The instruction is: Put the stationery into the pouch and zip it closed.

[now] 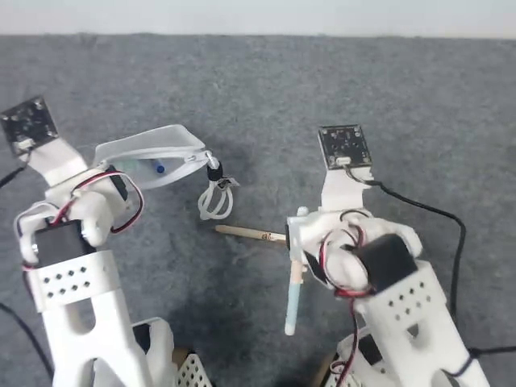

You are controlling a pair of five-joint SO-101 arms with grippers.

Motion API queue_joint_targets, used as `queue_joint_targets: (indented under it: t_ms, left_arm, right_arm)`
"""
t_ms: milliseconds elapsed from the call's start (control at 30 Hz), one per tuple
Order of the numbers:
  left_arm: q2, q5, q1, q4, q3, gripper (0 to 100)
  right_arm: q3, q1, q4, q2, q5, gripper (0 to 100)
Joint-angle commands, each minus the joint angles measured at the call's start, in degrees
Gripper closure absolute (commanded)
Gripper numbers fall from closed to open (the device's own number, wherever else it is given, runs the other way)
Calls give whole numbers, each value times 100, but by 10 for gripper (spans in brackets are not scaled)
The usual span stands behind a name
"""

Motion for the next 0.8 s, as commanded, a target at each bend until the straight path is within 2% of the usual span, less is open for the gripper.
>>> queue_joint_targets:
  t_ms: [0, 400, 533, 767]
  left_arm:
    - [-35, 62, -26, -193, -84, 988]
    - [-35, 62, -26, -193, -84, 988]
    - [-35, 62, -26, -202, -84, 988]
    - [-35, 62, -26, -202, -84, 988]
  right_arm:
    - [-308, -189, -198, -374, 44, 992]
    - [-273, -769, -1780, -963, -9, 992]
    - [-273, -787, -2308, -927, -492, 992]
    - [-264, -787, -3116, -919, -492, 992]
